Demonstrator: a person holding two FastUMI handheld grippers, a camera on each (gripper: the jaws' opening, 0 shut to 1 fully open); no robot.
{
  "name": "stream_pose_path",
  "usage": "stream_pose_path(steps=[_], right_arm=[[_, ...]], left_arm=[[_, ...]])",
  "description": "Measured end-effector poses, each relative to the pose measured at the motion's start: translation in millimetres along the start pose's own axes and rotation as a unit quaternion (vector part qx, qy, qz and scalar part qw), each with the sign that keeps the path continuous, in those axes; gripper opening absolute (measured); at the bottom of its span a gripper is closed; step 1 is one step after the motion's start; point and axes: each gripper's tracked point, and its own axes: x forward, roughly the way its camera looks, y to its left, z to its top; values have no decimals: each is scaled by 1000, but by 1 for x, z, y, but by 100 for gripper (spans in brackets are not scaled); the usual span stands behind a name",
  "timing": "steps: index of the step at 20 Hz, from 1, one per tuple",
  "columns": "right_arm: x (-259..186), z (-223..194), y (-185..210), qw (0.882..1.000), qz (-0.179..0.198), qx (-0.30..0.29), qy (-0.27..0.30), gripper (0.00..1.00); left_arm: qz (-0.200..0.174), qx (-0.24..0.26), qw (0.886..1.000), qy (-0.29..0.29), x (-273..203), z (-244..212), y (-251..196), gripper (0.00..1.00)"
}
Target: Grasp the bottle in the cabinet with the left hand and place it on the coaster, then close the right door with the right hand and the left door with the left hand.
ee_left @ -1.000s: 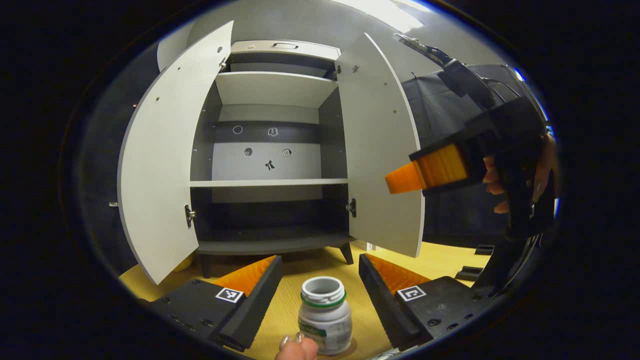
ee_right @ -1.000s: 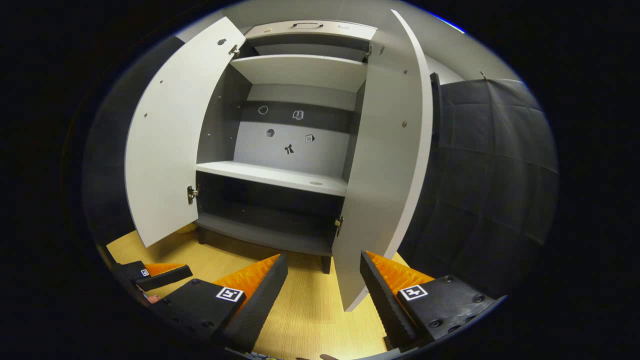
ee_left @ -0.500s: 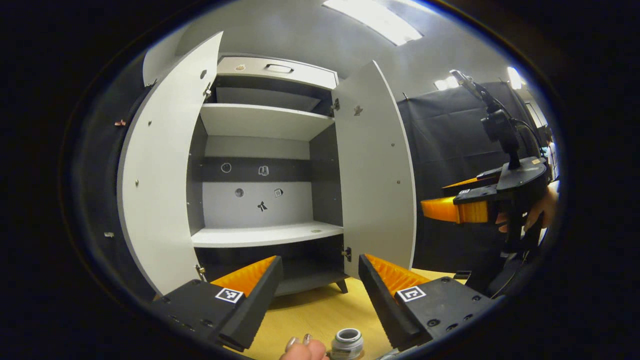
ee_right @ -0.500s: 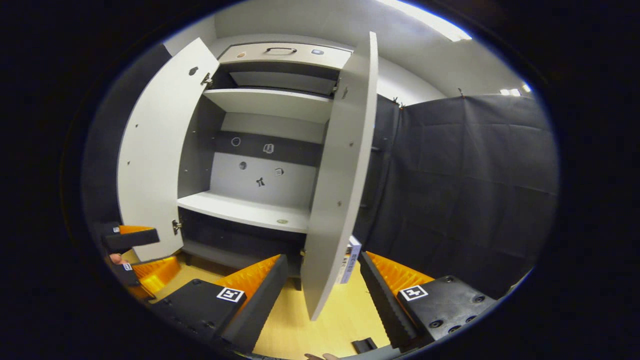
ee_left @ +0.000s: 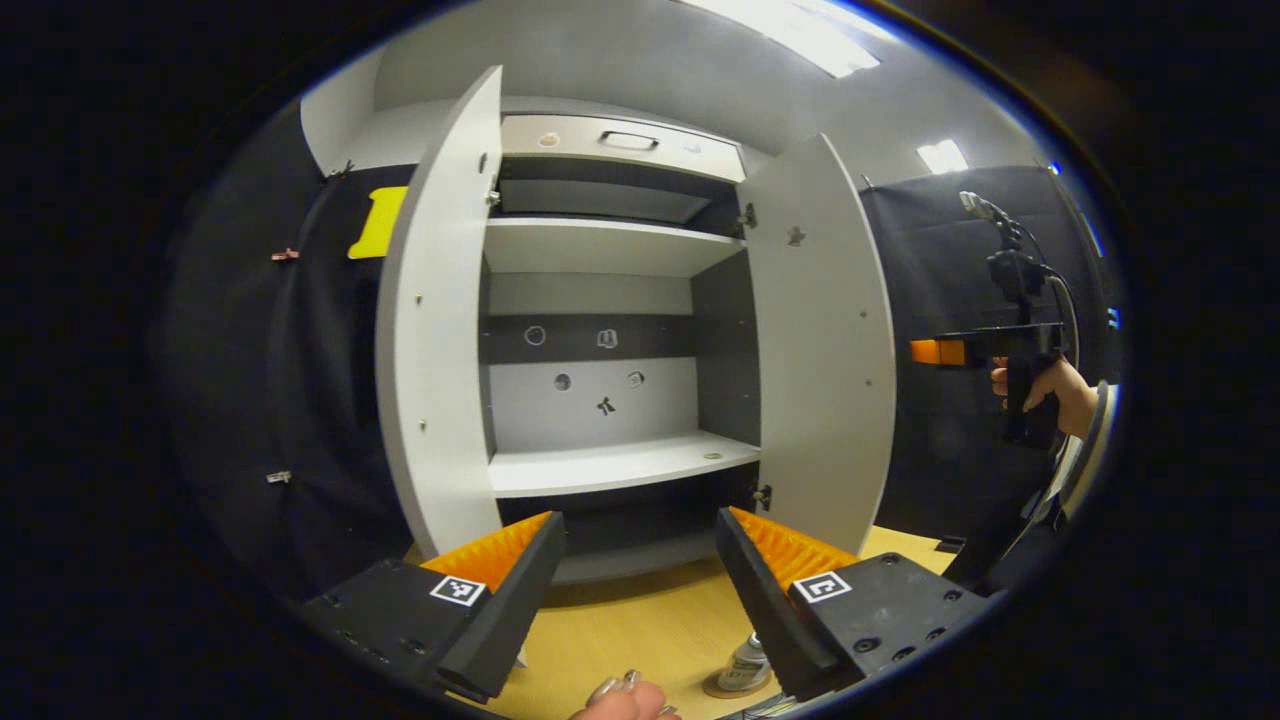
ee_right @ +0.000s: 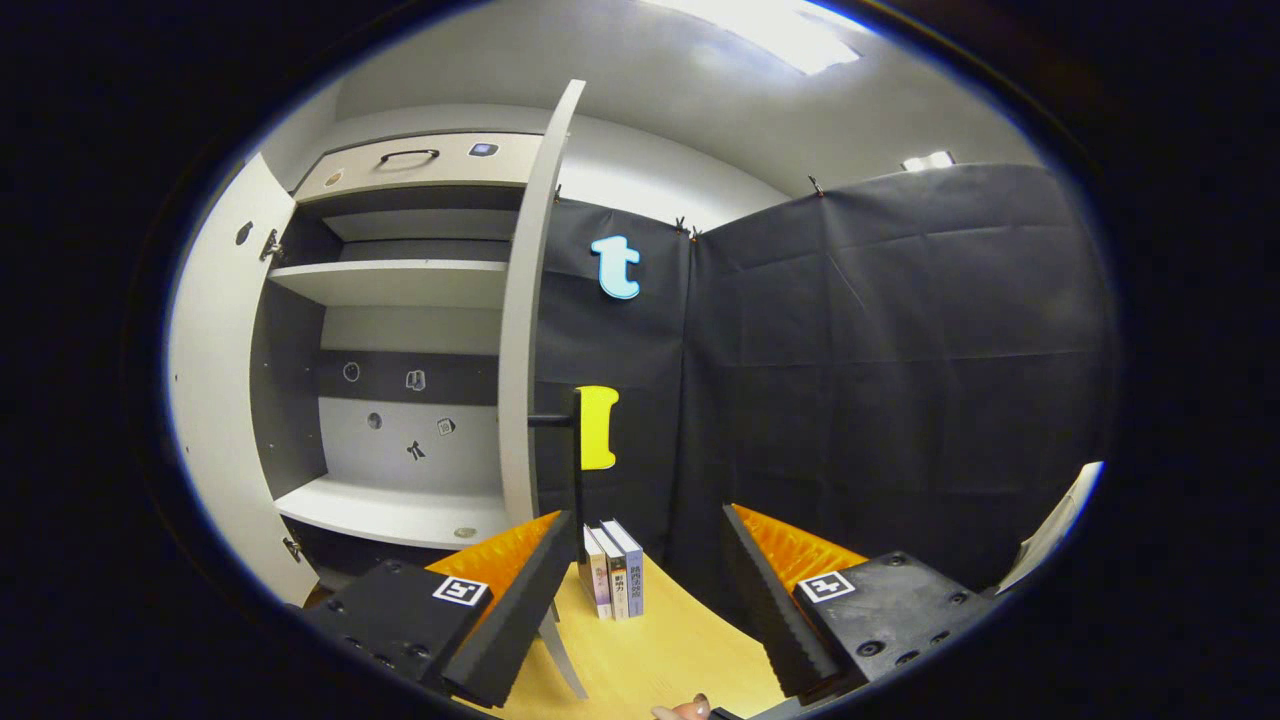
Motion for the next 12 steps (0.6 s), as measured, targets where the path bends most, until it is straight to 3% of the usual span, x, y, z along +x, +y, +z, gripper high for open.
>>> stream_pose_path(steps=[4,6,9,12], right_arm=[[16,1,21,998,65,5,-5,98],[27,3,21,997,76,-7,-12,95],[32,2,22,995,103,5,-3,93],[33,-4,25,992,120,28,2,93]], left_arm=[[101,3,995,-11,-17,19,44,96],[144,-9,989,-21,-19,27,62,96],[167,-51,984,-23,-18,26,65,96],[187,-25,982,-23,-20,30,71,92]])
